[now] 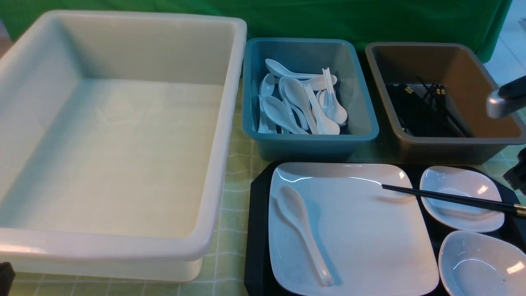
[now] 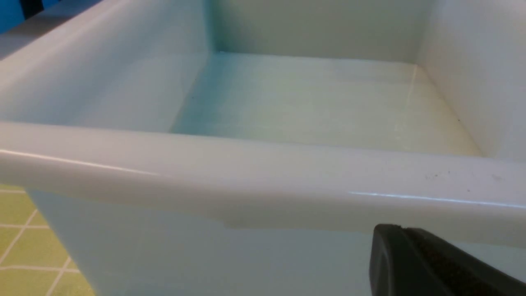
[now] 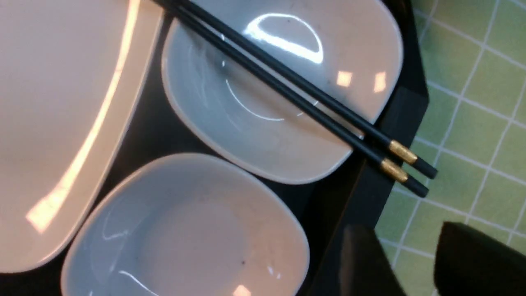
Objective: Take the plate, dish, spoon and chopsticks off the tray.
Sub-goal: Use the right arm to grab a pair of chopsticks from the plate
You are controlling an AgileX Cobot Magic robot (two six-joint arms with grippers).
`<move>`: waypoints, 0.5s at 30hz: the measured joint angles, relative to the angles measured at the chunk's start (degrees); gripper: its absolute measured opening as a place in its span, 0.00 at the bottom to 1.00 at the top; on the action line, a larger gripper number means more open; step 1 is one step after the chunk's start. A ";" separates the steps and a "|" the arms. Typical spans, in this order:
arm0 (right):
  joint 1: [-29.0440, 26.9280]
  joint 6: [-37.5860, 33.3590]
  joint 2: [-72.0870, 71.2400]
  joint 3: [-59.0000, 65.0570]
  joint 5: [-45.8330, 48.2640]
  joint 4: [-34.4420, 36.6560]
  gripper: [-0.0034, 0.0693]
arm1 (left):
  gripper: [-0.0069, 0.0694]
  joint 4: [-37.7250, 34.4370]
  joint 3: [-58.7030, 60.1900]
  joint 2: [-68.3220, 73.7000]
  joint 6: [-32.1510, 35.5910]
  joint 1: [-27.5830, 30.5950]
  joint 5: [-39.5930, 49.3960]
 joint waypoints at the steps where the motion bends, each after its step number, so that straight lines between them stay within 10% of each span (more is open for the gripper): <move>1: 0.31 -1.04 1.69 0.00 -0.14 -0.09 0.50 | 0.09 0.00 0.00 0.00 0.00 0.00 0.00; 15: 7.97 -7.39 12.46 0.00 -4.36 -1.74 0.67 | 0.09 0.00 0.00 0.00 0.00 0.00 0.00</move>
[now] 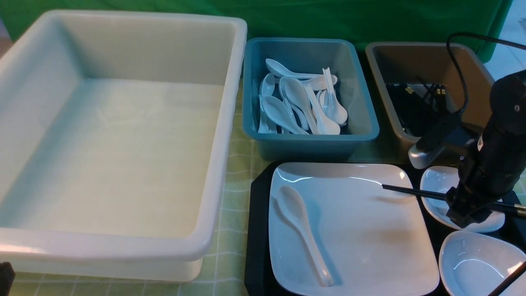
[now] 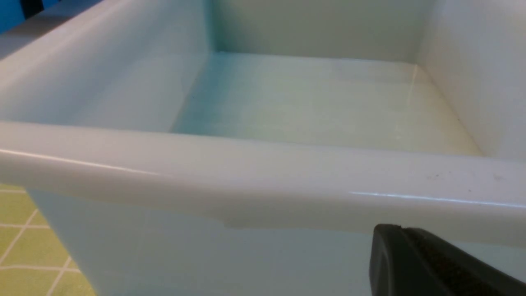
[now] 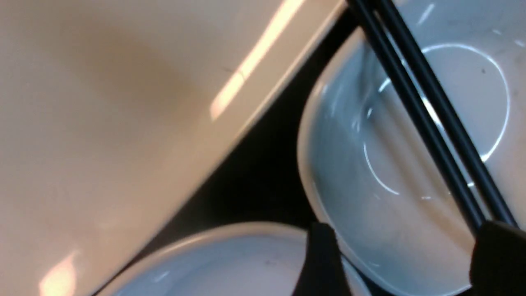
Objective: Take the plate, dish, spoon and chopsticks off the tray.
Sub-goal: Use the right arm to grab a pair of chopsticks from the plate
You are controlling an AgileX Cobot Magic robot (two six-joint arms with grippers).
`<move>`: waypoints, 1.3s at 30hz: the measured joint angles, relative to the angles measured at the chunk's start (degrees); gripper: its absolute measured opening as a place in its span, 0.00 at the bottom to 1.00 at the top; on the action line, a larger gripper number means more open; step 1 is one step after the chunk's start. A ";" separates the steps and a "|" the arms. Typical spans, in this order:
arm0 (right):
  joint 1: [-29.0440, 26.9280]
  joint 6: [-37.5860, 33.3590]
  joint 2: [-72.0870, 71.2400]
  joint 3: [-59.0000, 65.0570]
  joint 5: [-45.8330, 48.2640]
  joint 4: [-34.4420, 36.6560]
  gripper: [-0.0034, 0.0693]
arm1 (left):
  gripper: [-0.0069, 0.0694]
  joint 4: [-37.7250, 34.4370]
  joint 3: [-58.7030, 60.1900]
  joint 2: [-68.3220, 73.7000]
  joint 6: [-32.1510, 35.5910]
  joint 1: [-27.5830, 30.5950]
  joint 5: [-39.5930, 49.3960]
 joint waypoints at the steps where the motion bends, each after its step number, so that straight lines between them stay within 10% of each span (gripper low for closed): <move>1: 0.29 -0.07 0.28 0.00 0.00 -1.48 0.67 | 0.09 0.00 0.00 0.00 0.00 0.00 0.00; 30: 0.24 -4.31 12.96 -8.08 1.12 -10.32 0.66 | 0.09 0.00 0.00 0.00 0.00 0.00 0.00; 39: 0.24 -7.59 12.80 -8.08 2.37 -9.77 0.16 | 0.09 0.00 0.00 0.00 0.00 0.00 0.00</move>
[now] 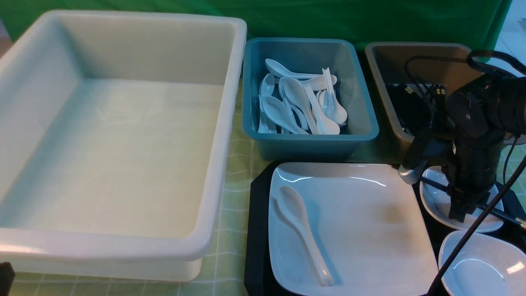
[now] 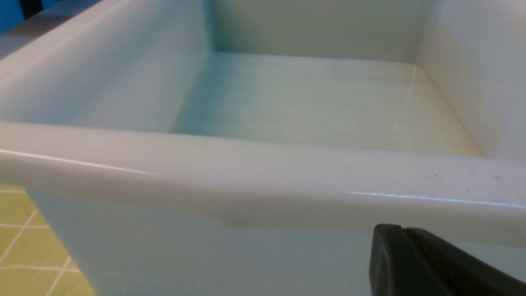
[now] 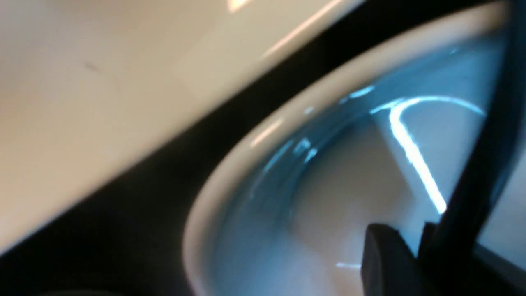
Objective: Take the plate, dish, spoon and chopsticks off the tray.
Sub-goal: Use the right arm to grab a pair of chopsticks from the plate, then use the right arm to put the chopsticks into the small storage box on the right
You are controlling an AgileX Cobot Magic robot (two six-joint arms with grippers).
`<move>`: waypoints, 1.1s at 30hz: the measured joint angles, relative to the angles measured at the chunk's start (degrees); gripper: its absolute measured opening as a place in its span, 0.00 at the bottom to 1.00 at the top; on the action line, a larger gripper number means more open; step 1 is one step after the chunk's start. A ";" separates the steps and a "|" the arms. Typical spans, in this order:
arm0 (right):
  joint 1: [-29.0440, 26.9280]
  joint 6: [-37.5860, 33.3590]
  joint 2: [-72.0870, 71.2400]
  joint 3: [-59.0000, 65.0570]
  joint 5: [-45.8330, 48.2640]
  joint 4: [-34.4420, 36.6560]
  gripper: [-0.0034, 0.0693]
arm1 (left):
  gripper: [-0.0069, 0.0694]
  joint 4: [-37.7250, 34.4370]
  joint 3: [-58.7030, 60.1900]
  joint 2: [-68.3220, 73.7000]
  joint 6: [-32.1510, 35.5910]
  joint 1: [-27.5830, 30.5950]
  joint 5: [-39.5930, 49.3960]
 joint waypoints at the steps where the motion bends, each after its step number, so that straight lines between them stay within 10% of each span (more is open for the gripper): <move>1: 0.00 -0.05 -0.06 0.00 0.14 0.14 0.16 | 0.09 0.00 0.00 0.00 0.00 0.00 0.00; 19: 8.89 -2.65 -11.72 -0.24 8.48 3.25 0.16 | 0.09 0.00 0.00 0.00 0.00 0.00 0.00; 33: 2.00 21.01 -10.86 -25.99 -9.33 9.05 0.16 | 0.09 0.00 0.00 0.00 0.00 0.00 0.00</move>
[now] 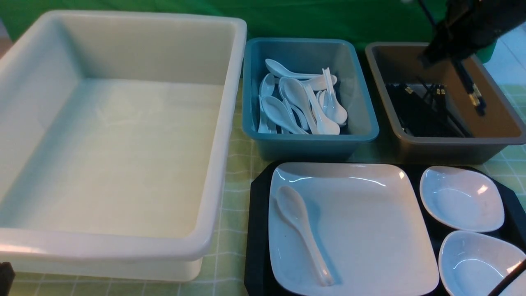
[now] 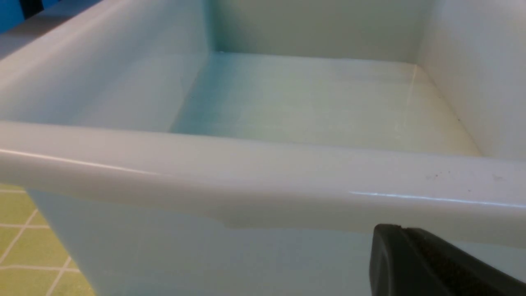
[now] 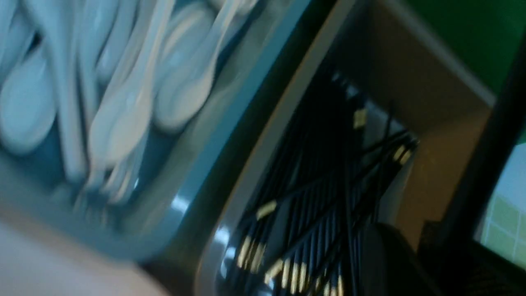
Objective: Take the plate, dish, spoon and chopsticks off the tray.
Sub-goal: Use the right arm to put the chopsticks into the small storage box on the right
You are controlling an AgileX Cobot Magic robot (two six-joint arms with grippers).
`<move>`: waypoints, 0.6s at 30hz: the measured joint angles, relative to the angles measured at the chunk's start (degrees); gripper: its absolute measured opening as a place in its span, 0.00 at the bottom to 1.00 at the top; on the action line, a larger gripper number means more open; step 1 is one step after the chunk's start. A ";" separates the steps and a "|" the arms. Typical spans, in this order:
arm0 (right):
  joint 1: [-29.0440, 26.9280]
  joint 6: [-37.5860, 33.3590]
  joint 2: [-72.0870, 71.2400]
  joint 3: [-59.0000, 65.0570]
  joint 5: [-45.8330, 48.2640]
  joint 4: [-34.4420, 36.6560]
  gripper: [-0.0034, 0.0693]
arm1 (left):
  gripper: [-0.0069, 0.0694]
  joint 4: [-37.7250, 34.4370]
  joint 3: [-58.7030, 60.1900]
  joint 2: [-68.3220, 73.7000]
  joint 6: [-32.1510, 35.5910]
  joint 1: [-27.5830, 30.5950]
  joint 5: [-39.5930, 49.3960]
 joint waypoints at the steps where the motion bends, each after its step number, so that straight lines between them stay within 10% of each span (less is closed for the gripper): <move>1: -1.35 4.14 1.90 -1.86 -3.03 0.18 0.16 | 0.09 0.00 0.00 0.00 0.00 0.00 0.00; 10: -7.36 21.01 13.27 -3.60 -15.28 0.19 0.19 | 0.09 0.00 0.00 0.00 0.00 0.00 0.00; 18: -7.93 24.02 18.65 -3.60 -8.69 0.33 0.58 | 0.09 0.00 0.00 0.00 0.00 0.00 0.00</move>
